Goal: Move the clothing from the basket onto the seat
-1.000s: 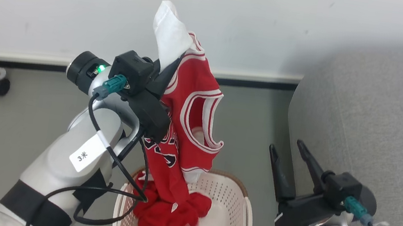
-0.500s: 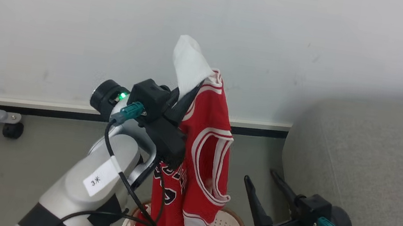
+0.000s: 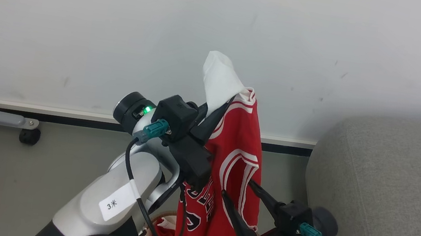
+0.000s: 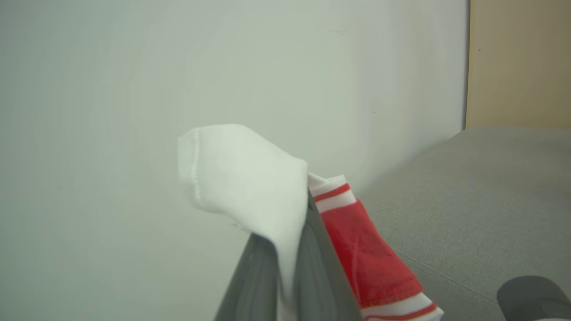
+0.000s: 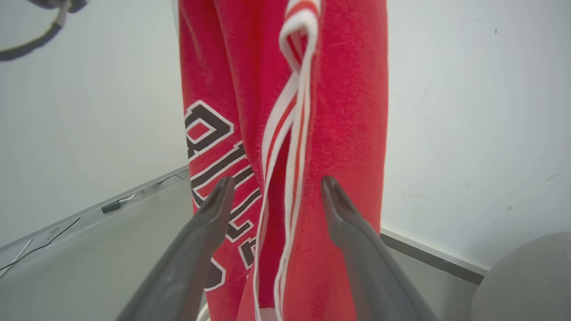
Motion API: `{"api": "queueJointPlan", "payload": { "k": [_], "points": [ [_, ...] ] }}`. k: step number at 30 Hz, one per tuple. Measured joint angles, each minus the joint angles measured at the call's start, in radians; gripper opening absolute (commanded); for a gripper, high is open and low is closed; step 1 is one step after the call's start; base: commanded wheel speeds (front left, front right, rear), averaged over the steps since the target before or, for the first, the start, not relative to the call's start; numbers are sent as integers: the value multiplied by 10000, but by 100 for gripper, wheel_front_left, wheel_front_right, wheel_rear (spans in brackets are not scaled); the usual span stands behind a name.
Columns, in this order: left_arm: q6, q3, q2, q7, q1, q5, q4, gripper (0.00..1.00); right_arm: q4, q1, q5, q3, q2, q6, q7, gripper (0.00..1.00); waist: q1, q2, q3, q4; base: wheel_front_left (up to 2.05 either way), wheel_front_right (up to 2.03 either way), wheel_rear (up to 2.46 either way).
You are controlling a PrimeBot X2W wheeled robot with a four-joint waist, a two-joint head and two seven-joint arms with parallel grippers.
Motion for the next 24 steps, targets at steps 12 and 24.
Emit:
{"api": "queueJointPlan", "payload": {
  "k": [12,24],
  "points": [
    [88,-178,-19,316,64,-36,-961,0,1430,-1503,-2,297,-2,0,0,100,0,0,75,191,0,0,0],
    [209,-171,40,608,113,-105,-1292,0,2173,-2439,589,997,0,0,4,0,0,0,323,399,0,0,0]
  ]
}}
